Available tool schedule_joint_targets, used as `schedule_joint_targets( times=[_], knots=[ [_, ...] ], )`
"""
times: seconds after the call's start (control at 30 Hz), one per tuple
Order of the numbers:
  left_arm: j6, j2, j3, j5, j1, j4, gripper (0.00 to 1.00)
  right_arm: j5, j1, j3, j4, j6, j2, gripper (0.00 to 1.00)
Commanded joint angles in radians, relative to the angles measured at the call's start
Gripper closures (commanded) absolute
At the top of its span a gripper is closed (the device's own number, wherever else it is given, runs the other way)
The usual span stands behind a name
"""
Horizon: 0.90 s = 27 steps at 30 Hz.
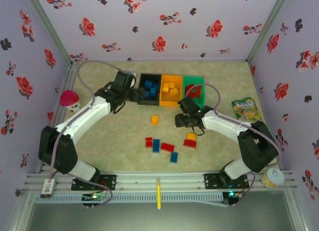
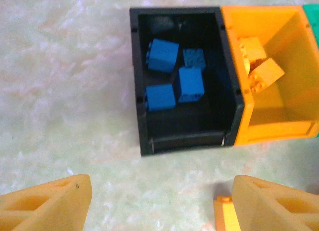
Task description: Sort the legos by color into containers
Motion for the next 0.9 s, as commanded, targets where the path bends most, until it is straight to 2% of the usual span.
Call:
schedule_joint_targets(
  times=[0.0,0.27,0.73,0.87],
  knots=[
    [-0.075,-0.074,-0.083,0.017,0.005,0.013,0.25,0.035,0.008,0.046,0.012,0.005,0.04,0.35],
    [-0.093,-0.205,-0.176,0.019,0.003,-0.015,0.23,0.027,0.009,0.092,0.004,-0.01,0.12,0.35],
    [-0.083,-0.214,-0.178,0.016,0.004,-0.052,0.23,0.035,0.027,0.094,0.01,-0.004,0.175,0.38],
    [-0.079,-0.218,-0.176,0.017,0.003,-0.056,0.23,0.046,0.028,0.101,0.006,-0.003,0.185,0.42]
  ],
)
